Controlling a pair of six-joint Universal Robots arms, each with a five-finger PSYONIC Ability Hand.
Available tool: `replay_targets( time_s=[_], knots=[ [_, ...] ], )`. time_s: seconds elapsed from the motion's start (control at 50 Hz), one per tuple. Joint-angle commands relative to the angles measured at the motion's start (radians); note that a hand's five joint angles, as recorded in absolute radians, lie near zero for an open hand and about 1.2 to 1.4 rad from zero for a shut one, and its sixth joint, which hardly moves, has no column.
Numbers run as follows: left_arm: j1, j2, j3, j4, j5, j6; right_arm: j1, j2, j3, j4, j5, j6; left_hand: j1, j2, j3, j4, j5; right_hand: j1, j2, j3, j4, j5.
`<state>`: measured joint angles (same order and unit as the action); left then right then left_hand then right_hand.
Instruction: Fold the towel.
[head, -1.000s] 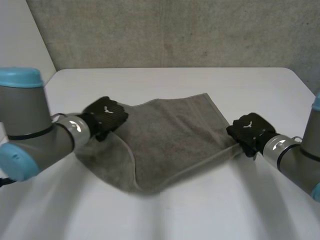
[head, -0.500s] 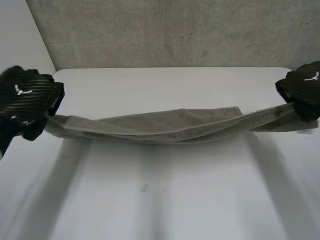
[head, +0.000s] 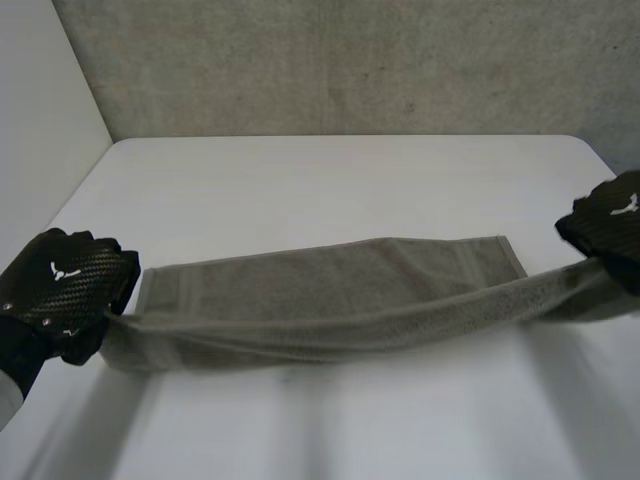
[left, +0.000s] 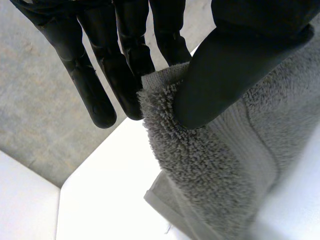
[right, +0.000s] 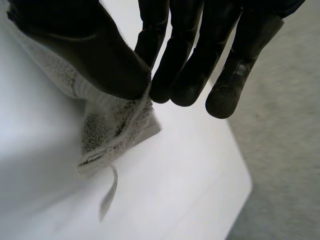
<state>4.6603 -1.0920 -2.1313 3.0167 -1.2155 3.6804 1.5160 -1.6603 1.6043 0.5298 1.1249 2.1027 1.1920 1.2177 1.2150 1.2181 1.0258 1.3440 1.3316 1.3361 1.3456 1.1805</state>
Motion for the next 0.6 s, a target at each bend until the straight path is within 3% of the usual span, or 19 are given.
replay_targets(
  time_s=[0.02,0.1,0.14,0.26,0.4,0.6],
  knots=[
    [0.041,-0.164,0.005,0.168,0.008,-0.003,0.016,0.195,-0.032,-0.049,0.024,-0.098,0.204,0.179,0.181,0.178,0.196,0.052,0.065,0.060,0.051,0.041],
    [0.037,-0.266,0.042,0.226,0.001,-0.005,0.070,0.280,-0.081,-0.102,0.036,-0.078,0.204,0.179,0.181,0.178,0.196,0.052,0.065,0.060,0.051,0.041],
    [0.026,-0.371,0.100,0.263,-0.004,-0.010,0.149,0.374,-0.151,-0.154,0.077,-0.056,0.204,0.179,0.181,0.178,0.196,0.052,0.065,0.060,0.051,0.041],
    [-0.011,-0.612,0.261,0.281,-0.042,-0.011,0.239,0.546,-0.291,-0.247,0.180,-0.047,0.204,0.179,0.181,0.178,0.196,0.052,0.065,0.060,0.051,0.041],
    [-0.064,-0.831,0.443,0.281,-0.137,-0.014,0.271,0.690,-0.421,-0.367,0.193,-0.049,0.204,0.179,0.181,0.178,0.196,0.052,0.065,0.060,0.051,0.041],
    [-0.124,-1.019,0.649,0.306,-0.148,-0.039,0.293,0.850,-0.586,-0.464,0.204,-0.050,0.204,0.179,0.181,0.178,0.196,0.052,0.065,0.060,0.051,0.041]
  ],
)
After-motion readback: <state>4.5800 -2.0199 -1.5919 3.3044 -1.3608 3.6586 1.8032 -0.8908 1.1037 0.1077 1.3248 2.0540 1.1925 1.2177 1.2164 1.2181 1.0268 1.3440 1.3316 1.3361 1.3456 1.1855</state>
